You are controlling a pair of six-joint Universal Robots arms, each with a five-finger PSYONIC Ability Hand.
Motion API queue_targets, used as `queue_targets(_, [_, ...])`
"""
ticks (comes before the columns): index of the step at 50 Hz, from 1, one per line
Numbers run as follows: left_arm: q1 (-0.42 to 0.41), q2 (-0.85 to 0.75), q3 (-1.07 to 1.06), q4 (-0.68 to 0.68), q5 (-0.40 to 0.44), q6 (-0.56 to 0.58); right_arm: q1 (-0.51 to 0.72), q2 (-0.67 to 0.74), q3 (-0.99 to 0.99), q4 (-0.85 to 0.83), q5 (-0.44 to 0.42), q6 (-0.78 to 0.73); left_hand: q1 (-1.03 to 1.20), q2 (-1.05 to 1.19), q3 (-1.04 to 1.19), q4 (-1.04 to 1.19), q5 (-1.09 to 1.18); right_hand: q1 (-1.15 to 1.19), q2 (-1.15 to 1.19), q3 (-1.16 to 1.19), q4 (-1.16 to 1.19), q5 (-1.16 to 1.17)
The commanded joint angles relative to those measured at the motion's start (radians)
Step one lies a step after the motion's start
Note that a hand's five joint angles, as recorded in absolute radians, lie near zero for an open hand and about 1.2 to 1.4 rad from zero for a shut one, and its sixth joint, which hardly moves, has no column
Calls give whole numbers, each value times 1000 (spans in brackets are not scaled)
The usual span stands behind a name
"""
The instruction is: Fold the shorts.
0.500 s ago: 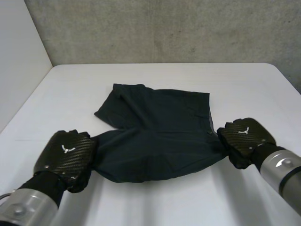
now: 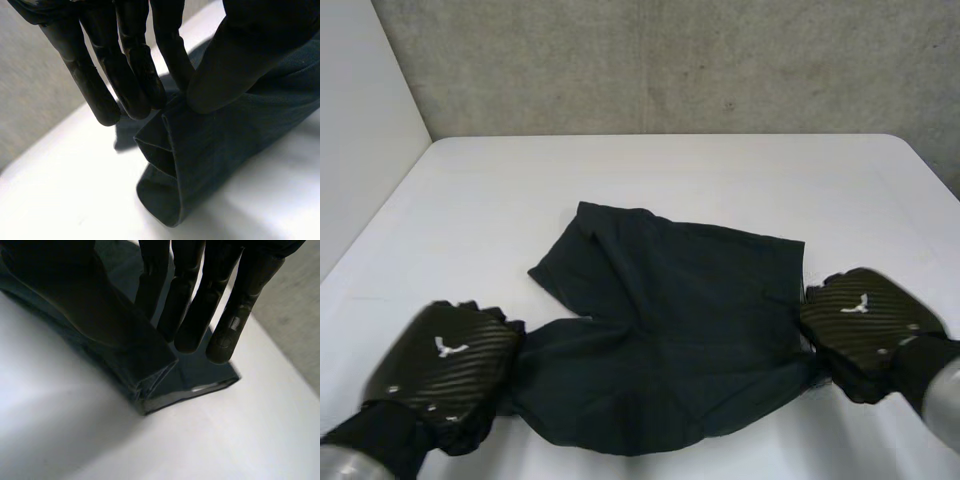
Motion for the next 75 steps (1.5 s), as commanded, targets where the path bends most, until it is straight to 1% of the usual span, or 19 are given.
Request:
queue_targets(1, [30, -227, 21, 135, 7, -8, 4, 216, 8, -119, -11, 149, 294, 199, 204, 195, 237, 452, 221, 213, 205, 242])
queue_targets(2, [30, -238, 27, 140, 5, -8, 3, 223, 7, -119, -13, 167, 294, 199, 204, 195, 237, 452, 221, 213, 205, 242])
queue_targets(4, [32, -261, 46, 146, 7, -8, 3, 231, 4, -116, -11, 204, 294, 199, 204, 195, 237, 228, -4, -12, -19, 17])
queue_targets(6, [34, -273, 55, 147, 7, -8, 3, 231, 2, -110, -11, 222, 294, 199, 204, 195, 237, 181, -51, -59, -67, -30])
queue_targets(9, [34, -298, 76, 149, 5, -8, 1, 230, -5, -87, -11, 238, 294, 199, 204, 195, 237, -250, -482, -490, -498, -461])
queue_targets(21, [90, -391, 116, 161, 5, -2, 2, 230, -22, 65, -23, 229, 294, 199, 204, 195, 237, -348, -580, -588, -595, -559])
queue_targets(30, [100, -436, 127, 169, 7, 0, 9, 228, -31, 119, -23, 193, 294, 199, 204, 195, 237, -293, -524, -532, -540, -503])
queue_targets(34, [98, -442, 124, 169, 7, 0, 13, 230, -27, 99, -17, 179, 294, 199, 204, 195, 237, 21, -211, -219, -227, -190])
queue_targets(35, [98, -442, 122, 169, 7, 0, 13, 242, -27, 73, -19, 179, 294, 199, 204, 195, 237, 312, 81, 73, 65, 102])
queue_targets(36, [98, -446, 119, 169, 8, 0, 12, 245, -27, 53, -19, 179, 294, 199, 204, 195, 237, 451, 219, 211, 204, 240])
queue_targets(43, [100, -491, 144, 169, 7, 6, 19, 343, -62, -128, 3, 137, 294, 199, 204, 195, 237, 452, 221, 213, 205, 242])
queue_targets(47, [100, -526, 226, 170, 7, 9, 45, 418, -149, -136, 29, 106, 294, 199, 204, 195, 237, 452, 221, 213, 205, 242])
queue_targets(54, [122, -597, 515, 180, -1, 43, 133, 496, -404, -160, 159, 106, 294, 199, 204, 195, 237, 452, 221, 213, 205, 242])
queue_targets(57, [142, -607, 682, 192, -5, 61, 144, 510, -551, -230, 213, 107, 294, 199, 204, 195, 237, 452, 221, 213, 205, 242])
queue_targets(62, [161, -597, 935, 273, -34, 58, 144, 500, -773, -481, 233, 106, 294, 199, 204, 195, 237, 452, 221, 213, 205, 242])
queue_targets(64, [173, -591, 1033, 337, -77, 52, 145, 492, -815, -575, 233, 106, 294, 199, 204, 195, 237, 452, 221, 213, 205, 242])
queue_targets(66, [181, -560, 1098, 412, -114, 47, 148, 471, -852, -747, 237, 110, 294, 199, 204, 195, 237, 452, 221, 213, 205, 242])
queue_targets(69, [179, -511, 1124, 485, -124, 46, 157, 440, -855, -896, 244, 118, 294, 199, 204, 195, 237, 452, 221, 213, 205, 242])
queue_targets(75, [182, -448, 1064, 542, -119, 23, 185, 450, -829, -884, 242, 123, 294, 199, 204, 195, 237, 452, 221, 213, 205, 242])
